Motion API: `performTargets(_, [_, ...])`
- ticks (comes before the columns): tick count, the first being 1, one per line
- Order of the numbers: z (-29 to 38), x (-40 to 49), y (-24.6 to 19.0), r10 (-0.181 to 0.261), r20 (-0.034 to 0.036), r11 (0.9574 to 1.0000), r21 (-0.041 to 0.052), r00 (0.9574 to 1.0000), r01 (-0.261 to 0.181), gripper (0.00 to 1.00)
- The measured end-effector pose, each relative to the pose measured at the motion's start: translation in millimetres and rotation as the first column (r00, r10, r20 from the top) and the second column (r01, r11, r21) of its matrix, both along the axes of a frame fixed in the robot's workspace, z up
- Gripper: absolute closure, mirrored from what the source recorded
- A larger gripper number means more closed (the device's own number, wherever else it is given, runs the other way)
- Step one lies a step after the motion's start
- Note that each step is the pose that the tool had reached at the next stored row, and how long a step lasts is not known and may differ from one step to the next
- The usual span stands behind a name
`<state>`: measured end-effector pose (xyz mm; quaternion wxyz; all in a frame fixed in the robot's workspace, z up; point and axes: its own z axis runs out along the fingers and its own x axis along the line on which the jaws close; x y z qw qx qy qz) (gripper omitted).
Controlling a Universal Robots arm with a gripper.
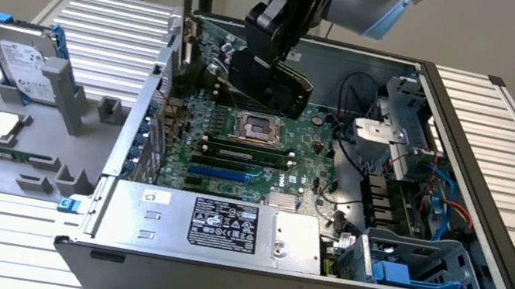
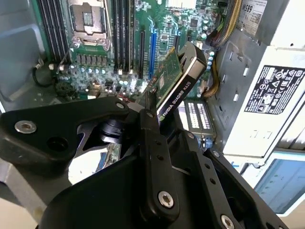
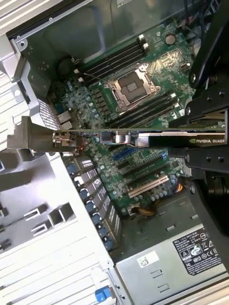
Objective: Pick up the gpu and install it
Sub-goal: 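Insert the gpu into the slot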
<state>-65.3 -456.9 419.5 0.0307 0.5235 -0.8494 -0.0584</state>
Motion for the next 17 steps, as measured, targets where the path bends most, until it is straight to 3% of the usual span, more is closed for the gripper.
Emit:
performTargets(9, [0.0, 0.9, 0.0, 0.095, 0.0001, 0.9955, 0.0, 0.9955, -0.095, 1.0])
performTargets(17, [0.0, 1.8, 0.0, 0.178, 0.0, 0.9841, 0.0001, 0.9841, -0.178, 1.0])
